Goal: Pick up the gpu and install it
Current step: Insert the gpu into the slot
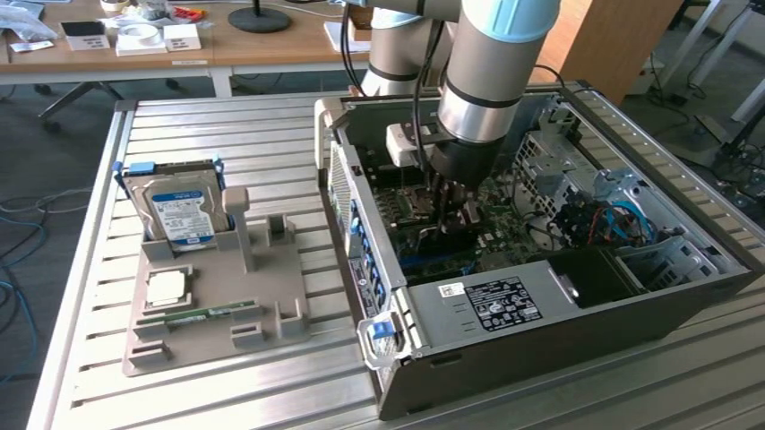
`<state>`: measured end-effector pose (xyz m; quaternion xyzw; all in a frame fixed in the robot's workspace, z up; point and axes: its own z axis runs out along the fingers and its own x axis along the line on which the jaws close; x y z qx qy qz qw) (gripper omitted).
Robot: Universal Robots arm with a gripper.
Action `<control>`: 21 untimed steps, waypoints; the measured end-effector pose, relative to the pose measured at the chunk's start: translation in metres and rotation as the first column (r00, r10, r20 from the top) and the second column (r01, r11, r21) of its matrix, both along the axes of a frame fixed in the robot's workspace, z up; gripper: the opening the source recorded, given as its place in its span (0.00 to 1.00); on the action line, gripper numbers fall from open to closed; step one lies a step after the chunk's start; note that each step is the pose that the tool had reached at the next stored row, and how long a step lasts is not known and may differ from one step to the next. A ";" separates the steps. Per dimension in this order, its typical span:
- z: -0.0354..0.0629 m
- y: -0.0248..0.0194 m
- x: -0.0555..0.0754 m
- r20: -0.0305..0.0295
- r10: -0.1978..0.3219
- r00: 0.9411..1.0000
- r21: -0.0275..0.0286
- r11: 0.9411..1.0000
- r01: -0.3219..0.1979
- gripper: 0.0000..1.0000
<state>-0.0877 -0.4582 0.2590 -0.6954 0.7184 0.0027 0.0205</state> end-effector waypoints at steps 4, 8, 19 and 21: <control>0.0000 0.0000 0.000 0.000 0.000 1.000 0.000 1.000 0.000 0.26; -0.0001 0.0000 0.000 0.000 0.000 1.000 0.000 1.000 0.000 0.26; -0.0030 -0.0001 0.000 0.000 0.000 1.000 0.000 1.000 0.000 0.26; -0.0031 -0.0001 0.000 0.000 0.000 1.000 0.000 1.000 0.000 0.26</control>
